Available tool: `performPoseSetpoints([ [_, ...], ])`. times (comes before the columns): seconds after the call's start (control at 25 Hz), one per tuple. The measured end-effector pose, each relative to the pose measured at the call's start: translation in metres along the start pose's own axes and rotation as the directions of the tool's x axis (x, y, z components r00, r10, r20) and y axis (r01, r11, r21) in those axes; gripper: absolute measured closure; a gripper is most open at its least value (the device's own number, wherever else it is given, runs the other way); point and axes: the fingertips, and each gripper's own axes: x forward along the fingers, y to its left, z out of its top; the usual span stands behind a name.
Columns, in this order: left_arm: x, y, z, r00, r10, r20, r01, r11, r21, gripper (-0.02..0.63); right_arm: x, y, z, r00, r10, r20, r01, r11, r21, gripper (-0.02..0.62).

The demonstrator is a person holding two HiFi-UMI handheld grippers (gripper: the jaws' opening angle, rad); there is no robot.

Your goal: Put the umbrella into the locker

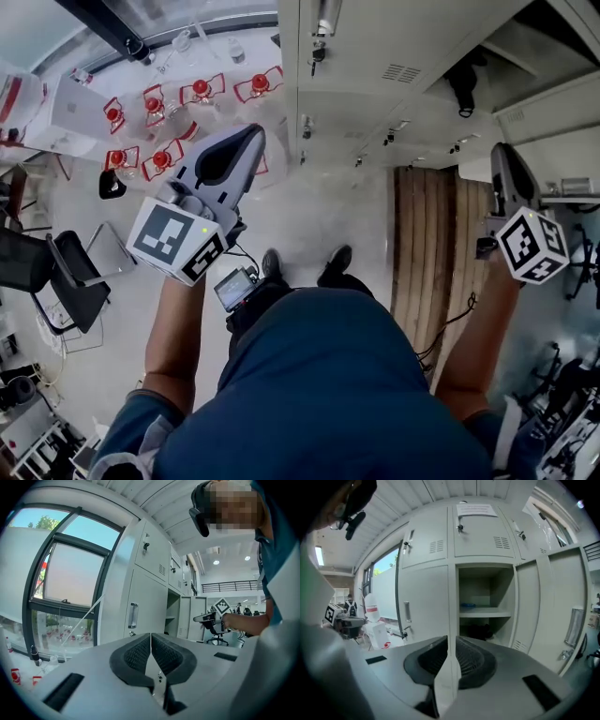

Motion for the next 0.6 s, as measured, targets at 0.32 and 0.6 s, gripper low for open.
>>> performPoseSetpoints([
  [0.32,-0.029,-0.001,0.022,0.999,-0.030,0.041,0.029,0.999,0.024,0.581,-0.066,0.079,0.048,0.987,0.115,0.109,-0.115,0.993,-0.011,0.535],
  [0.6,-0.047,-0.001,0.026,0.996,-0.063,0.058,0.062,0.998,0.033,0.581,-0.103,0.122,0.063,0.974,0.165,0.156,-0.164,0.986,-0.019,0.540],
])
